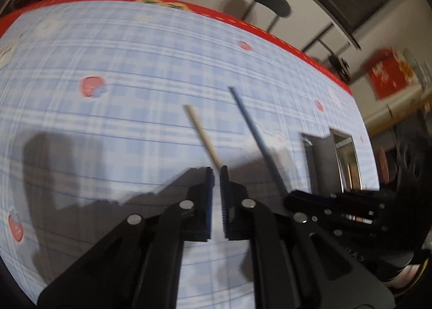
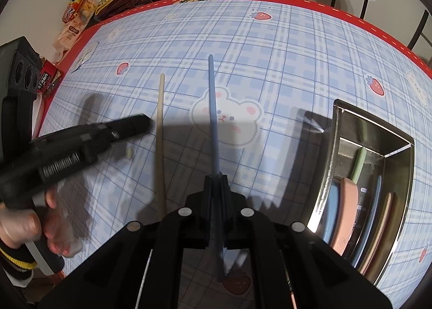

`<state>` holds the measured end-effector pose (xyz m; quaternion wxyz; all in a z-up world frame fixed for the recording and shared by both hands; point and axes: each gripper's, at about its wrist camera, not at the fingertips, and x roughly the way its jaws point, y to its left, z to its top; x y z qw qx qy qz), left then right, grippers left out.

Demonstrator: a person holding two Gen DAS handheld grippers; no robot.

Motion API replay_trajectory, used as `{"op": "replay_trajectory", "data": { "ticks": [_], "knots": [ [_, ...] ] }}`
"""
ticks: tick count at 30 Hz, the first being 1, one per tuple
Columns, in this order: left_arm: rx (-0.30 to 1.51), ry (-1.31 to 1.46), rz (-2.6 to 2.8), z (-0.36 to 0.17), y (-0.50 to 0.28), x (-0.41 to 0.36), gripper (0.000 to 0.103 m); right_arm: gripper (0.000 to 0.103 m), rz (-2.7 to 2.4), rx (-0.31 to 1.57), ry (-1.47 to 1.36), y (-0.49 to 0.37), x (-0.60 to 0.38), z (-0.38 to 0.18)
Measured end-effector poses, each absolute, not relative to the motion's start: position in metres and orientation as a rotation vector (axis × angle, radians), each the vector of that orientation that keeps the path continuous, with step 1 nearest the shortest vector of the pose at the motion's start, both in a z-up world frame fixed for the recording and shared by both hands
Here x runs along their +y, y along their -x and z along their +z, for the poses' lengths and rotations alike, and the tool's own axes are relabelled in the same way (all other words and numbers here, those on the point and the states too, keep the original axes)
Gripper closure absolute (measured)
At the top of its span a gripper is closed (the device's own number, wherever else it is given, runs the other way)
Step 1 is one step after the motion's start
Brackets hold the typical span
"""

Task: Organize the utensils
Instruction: 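Grasp the beige chopstick with the left tool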

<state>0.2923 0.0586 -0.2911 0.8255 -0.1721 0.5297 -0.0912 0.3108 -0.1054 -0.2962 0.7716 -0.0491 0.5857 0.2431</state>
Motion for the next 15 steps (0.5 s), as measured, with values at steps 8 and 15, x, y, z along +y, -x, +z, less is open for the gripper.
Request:
{"op": "replay_trajectory", "data": {
  "ticks": [8, 15],
  "knots": [
    [1.112, 0.267, -0.189, -0.286, -0.295, 0.032, 0.070, 0.096, 0.532, 1.264, 0.110, -0.309, -0.106, -0.295],
    [1.108, 0.079, -0.141, -0.286, -0.296, 0.018, 0.084, 0.096, 0.532, 1.262, 0.111, -0.309, -0.106, -0.296]
  ]
}}
